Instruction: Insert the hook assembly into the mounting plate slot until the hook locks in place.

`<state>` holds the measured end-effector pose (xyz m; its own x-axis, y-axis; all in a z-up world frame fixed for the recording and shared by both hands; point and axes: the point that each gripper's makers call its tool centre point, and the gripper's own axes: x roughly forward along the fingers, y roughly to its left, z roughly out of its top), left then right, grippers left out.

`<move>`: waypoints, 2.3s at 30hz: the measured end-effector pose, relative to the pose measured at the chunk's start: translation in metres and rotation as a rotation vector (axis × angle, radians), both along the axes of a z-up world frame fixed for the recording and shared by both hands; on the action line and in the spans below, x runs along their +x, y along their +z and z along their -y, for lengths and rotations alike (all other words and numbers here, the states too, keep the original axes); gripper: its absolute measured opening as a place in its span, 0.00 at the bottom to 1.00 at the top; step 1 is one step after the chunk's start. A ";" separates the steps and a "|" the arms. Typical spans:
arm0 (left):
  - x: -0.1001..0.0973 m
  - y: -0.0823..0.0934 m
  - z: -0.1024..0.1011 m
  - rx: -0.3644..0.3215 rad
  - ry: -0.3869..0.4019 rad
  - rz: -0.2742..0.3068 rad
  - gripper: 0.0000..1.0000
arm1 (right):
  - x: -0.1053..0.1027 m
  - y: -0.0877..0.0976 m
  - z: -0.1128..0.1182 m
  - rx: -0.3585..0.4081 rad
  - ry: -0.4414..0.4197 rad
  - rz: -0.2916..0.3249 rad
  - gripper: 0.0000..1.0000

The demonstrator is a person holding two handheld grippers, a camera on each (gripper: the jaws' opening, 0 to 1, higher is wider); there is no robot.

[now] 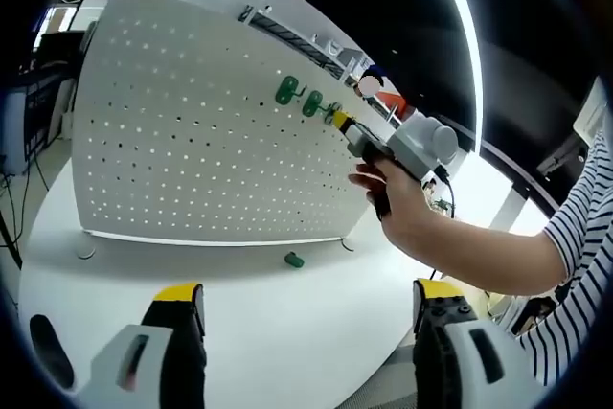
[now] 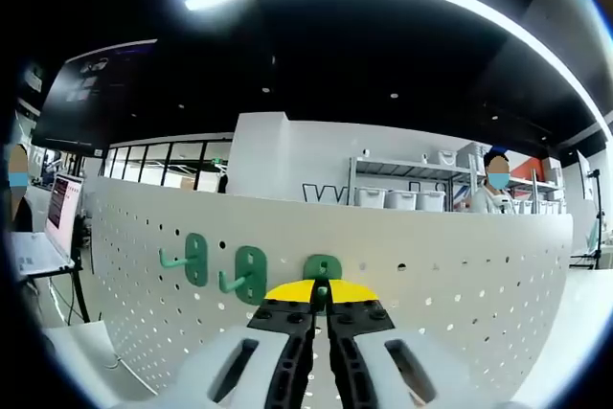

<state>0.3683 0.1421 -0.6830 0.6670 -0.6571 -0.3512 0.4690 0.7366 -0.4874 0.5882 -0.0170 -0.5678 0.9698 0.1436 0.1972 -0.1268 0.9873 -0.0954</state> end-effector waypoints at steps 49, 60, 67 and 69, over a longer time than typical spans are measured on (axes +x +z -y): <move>-0.021 -0.017 -0.002 0.169 -0.024 -0.014 0.95 | -0.089 -0.019 0.070 -0.032 0.123 -0.248 0.27; -0.030 -0.021 0.000 0.192 -0.035 -0.024 0.95 | -0.130 -0.053 0.086 -0.050 0.150 -0.355 0.28; -0.034 -0.025 0.001 0.214 -0.049 -0.034 0.94 | -0.157 -0.088 0.097 -0.045 0.153 -0.447 0.30; -0.036 -0.029 0.002 0.228 -0.055 -0.039 0.94 | -0.164 -0.095 0.099 -0.041 0.147 -0.461 0.32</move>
<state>0.3327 0.1403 -0.7115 0.6153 -0.5931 -0.5193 0.4955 0.8033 -0.3303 0.4240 -0.1164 -0.6625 0.9235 0.2847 -0.2572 -0.3033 0.9522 -0.0351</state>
